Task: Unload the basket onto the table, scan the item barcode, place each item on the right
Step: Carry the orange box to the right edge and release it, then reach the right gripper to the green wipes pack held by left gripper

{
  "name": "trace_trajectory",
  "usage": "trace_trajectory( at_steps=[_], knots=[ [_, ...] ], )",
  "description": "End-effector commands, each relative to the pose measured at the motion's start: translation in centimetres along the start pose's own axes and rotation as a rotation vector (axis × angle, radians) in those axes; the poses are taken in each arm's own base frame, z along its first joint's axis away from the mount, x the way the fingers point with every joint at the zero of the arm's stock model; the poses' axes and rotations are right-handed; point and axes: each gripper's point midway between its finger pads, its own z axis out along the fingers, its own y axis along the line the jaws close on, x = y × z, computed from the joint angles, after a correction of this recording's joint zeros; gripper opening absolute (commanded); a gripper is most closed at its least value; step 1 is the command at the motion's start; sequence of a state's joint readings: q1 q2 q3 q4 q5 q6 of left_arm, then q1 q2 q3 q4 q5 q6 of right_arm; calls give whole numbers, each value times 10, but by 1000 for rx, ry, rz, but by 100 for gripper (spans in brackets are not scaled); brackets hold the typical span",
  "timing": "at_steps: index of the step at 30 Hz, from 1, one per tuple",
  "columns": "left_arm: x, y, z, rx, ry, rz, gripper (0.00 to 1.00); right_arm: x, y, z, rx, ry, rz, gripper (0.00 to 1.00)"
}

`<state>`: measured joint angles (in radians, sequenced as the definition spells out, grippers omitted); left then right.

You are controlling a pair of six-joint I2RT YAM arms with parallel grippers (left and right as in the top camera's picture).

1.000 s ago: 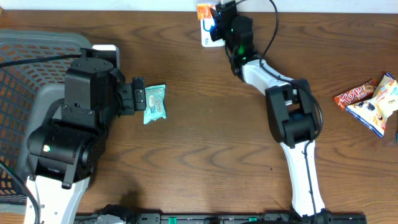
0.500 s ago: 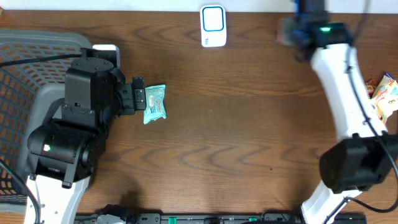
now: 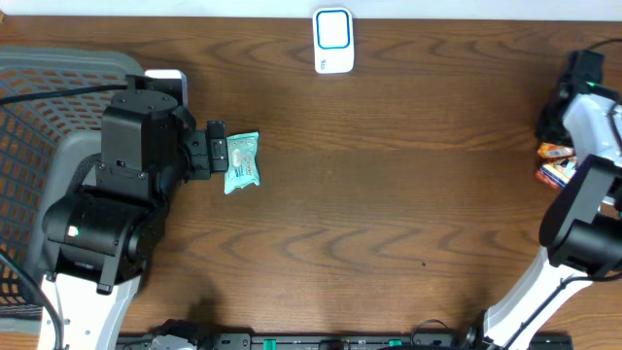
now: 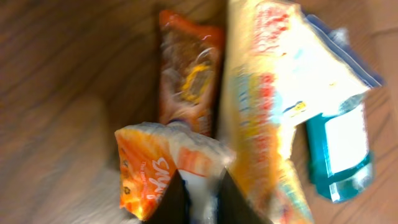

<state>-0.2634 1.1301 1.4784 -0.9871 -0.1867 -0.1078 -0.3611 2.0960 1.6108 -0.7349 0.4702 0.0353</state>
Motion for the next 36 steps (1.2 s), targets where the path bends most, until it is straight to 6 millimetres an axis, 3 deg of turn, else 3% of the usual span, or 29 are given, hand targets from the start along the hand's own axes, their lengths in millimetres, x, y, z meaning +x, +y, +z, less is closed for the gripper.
trace_trajectory(
  at_steps=[1, 3, 4, 7, 10, 14, 17, 21, 26, 32, 36],
  knots=[
    [0, 3, 0, -13, -2, -2, 98, -39, -22, -51, 14, -141, 81, 54],
    [0, 3, 0, -13, -2, -2, 98, -52, -23, -80, -33, -204, 99, 76],
    [0, 3, 0, -12, -2, -2, 98, -59, -20, -97, -81, -242, 104, 99],
    [0, 3, 0, -12, -2, -2, 98, -69, 6, -149, -289, -337, 88, 99],
    [0, 3, 0, -12, -2, -2, 98, -69, 58, -209, -641, -411, 15, 99],
    [0, 3, 0, -12, -2, -2, 98, -43, 132, -291, -1141, -419, -146, 99],
    [0, 3, 0, -13, -2, -2, 98, -10, 178, -328, -1394, -335, -254, 99],
    [0, 3, 0, -12, -2, -2, 98, 39, 245, -340, -1482, -209, -405, 99],
    [0, 3, 0, -13, -2, -2, 98, 125, 336, -343, -1529, -10, -613, 99],
    [0, 3, 0, -12, -2, -2, 98, 220, 415, -346, -1557, 86, -831, 95],
    [0, 3, 0, -12, -2, -2, 98, 257, 453, -340, -1505, 30, -921, 95]
  ],
)
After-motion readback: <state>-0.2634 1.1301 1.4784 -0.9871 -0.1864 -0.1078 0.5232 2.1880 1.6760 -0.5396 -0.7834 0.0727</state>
